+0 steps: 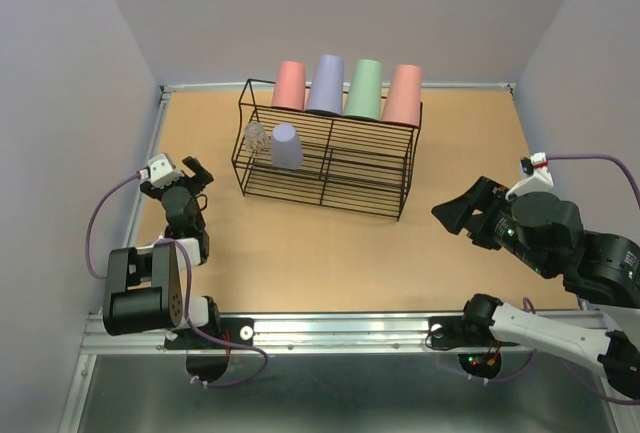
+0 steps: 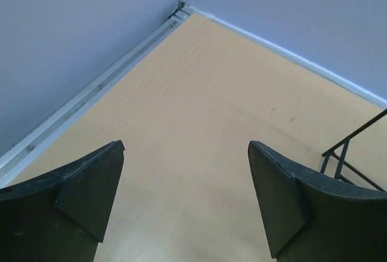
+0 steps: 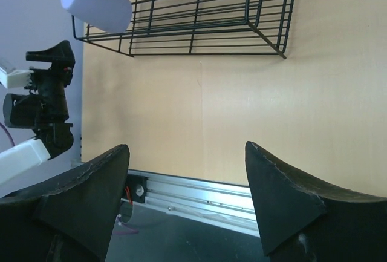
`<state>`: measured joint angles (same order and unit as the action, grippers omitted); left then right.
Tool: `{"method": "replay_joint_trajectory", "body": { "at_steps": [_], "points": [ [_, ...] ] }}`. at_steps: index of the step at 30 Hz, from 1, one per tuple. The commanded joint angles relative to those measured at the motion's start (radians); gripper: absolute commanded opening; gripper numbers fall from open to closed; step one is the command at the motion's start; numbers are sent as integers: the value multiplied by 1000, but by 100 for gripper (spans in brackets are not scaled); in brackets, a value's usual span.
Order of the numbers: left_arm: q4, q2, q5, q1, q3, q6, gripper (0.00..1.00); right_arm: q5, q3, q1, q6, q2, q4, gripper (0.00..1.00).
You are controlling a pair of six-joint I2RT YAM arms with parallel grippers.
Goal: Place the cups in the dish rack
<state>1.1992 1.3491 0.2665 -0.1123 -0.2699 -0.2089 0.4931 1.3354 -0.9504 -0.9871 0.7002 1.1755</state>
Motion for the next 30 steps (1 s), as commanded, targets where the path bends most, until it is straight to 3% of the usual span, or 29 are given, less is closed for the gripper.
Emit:
{"method": "replay_joint_trajectory", "body": {
  "at_steps": [1,7,10,12,14,16,18,22,24,30],
  "points": [
    [194,-21,-43,28,21,100,93,67,41,-4,-2,-5,-53,82],
    [219,79,49,180,-19,236,93,82,19,-5,-4,-4,-83,83],
    [408,120,88,178,66,229,93,85,10,-5,-13,-14,-91,83],
    [318,93,83,181,35,215,96,88,-2,-5,-16,-30,-96,84],
    [409,114,83,181,54,230,99,93,-15,-5,-12,-37,-97,84],
    [357,94,83,181,46,218,99,104,-18,-5,4,-30,-106,84],
    [411,107,76,183,58,229,99,134,-19,-4,27,-1,-112,86],
    [344,101,12,184,35,253,99,341,5,-5,7,62,-114,90],
    [358,110,0,184,29,266,99,418,8,-4,-5,81,-114,99],
    [353,108,-4,184,32,263,99,634,59,-5,103,202,-149,100]
  ]
}}
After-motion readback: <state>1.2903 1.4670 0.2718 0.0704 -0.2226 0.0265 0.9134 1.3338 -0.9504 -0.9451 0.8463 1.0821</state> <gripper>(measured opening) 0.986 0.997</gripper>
